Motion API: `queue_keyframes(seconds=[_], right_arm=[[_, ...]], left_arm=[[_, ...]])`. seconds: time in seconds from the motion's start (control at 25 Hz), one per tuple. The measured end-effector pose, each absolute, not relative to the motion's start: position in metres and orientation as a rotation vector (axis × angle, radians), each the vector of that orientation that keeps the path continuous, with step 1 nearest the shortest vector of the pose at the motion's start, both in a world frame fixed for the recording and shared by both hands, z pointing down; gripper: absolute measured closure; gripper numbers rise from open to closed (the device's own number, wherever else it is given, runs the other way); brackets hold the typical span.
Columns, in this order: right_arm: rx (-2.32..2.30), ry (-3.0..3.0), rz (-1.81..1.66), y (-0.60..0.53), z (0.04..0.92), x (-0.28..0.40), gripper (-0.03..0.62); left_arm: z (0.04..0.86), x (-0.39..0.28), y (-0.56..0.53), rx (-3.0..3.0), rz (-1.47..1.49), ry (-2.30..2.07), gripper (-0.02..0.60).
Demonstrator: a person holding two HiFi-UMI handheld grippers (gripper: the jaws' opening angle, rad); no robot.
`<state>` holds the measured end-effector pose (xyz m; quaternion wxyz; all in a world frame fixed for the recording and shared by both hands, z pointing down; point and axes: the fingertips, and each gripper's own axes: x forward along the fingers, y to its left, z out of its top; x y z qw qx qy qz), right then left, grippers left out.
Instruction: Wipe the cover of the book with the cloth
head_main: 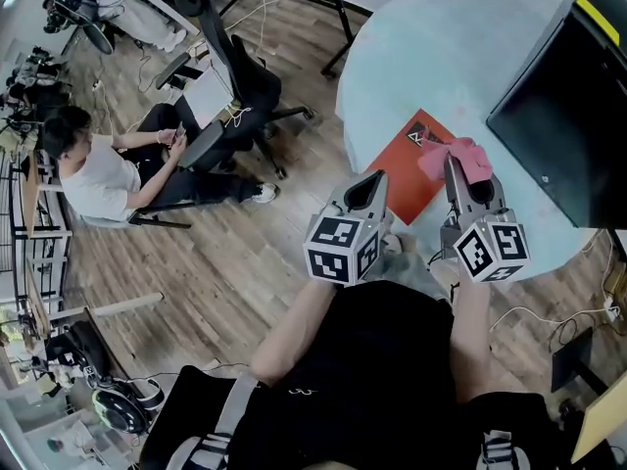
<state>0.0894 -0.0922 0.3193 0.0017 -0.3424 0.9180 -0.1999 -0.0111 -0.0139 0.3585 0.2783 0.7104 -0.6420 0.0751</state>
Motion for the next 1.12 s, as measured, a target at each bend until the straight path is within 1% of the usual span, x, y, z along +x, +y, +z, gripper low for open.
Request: queue_keyframes(seconds=[0.12, 0.32, 0.64, 0.88, 1.12], right_arm=[[-1.090, 2.874, -0.664, -0.100, 0.322, 0.092, 0.490], [-0.970, 2.856, -0.810, -0.097, 0.322, 0.074, 0.491], [-1.175, 2.768, -0.971, -0.126, 0.353, 0.066, 0.491], [-1.254, 2.770, -1.098, -0.140, 0.382, 0.046, 0.491], [-1.321, 2.763, -1.200, -0.157, 0.413, 0.034, 0.491]], left_arm=[[0.363, -0.012, -0.024, 1.921, 0.217, -1.680, 0.568], [0.375, -0.020, -0.050, 1.949, 0.255, -1.592, 0.568], [0.405, -0.026, -0.096, 2.006, 0.307, -1.415, 0.568], [0.421, -0.043, -0.121, 2.013, 0.327, -1.341, 0.568], [0.447, -0.045, -0.143, 2.006, 0.344, -1.253, 0.568]])
